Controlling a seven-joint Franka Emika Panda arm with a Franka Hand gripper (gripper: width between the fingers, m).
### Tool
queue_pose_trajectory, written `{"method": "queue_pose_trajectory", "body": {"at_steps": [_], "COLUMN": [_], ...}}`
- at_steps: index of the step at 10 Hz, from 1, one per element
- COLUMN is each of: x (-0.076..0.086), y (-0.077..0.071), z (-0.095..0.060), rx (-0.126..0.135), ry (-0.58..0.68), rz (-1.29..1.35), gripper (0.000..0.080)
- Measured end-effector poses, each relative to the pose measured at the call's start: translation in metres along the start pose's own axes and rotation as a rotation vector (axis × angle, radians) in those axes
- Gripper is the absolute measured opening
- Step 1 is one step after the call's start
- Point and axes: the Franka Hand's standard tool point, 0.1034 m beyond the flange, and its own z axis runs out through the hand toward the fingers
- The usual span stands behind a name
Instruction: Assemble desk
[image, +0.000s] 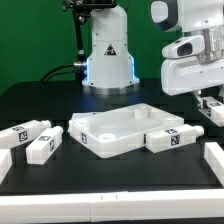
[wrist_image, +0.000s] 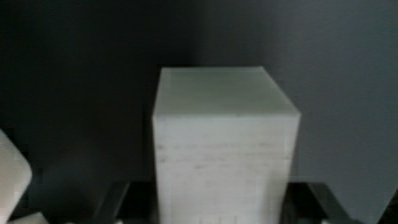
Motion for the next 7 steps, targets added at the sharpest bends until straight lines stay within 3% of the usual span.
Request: {"method": "queue_pose_trajectory", "body": {"at_steps": [2,5,7], "x": [-0.003,-0.025,-0.026], "y": [0.0,0.005,0.009], "z": [0.002,0.017,0.02], "rx": [0.001,-0.004,-0.004], "ry": [-0.002,-0.036,-0.038], "rz": [0.002,0.01,-0.007], "gripper": [0.0285,0.0285,0.0285]}}
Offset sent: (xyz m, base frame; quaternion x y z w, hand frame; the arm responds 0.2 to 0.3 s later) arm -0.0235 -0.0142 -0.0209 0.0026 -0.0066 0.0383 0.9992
